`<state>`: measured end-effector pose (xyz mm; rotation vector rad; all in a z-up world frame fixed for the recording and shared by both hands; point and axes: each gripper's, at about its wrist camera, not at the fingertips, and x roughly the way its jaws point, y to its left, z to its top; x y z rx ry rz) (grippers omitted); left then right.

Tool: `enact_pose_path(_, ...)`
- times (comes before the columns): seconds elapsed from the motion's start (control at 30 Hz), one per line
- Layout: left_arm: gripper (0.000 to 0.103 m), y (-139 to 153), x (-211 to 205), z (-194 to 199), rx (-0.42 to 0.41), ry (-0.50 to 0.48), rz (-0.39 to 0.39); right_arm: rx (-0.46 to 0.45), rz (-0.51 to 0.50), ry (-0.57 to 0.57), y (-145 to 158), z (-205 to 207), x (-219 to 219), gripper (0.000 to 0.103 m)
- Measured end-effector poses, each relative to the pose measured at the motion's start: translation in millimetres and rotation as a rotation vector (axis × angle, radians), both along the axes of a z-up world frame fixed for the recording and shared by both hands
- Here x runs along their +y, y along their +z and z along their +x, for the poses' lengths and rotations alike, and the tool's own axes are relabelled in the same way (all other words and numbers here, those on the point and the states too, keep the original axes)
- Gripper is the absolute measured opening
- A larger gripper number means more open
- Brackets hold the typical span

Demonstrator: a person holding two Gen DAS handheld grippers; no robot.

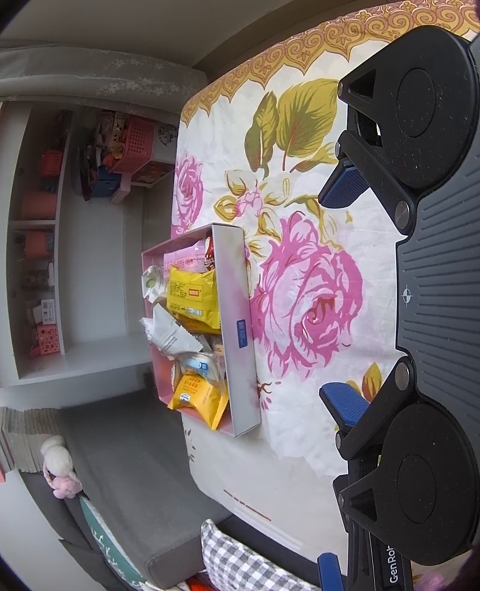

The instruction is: Organize snacks

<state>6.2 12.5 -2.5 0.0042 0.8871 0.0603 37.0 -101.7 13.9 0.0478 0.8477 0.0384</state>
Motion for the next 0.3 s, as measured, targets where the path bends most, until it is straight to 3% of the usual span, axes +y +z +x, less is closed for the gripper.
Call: enact_pose_path(0.3,0.103,-0.4,0.6,0.1,0.005,-0.002,-0.005,-0.003,-0.001,-0.003,-0.9,0.3,-0.8,0.102)
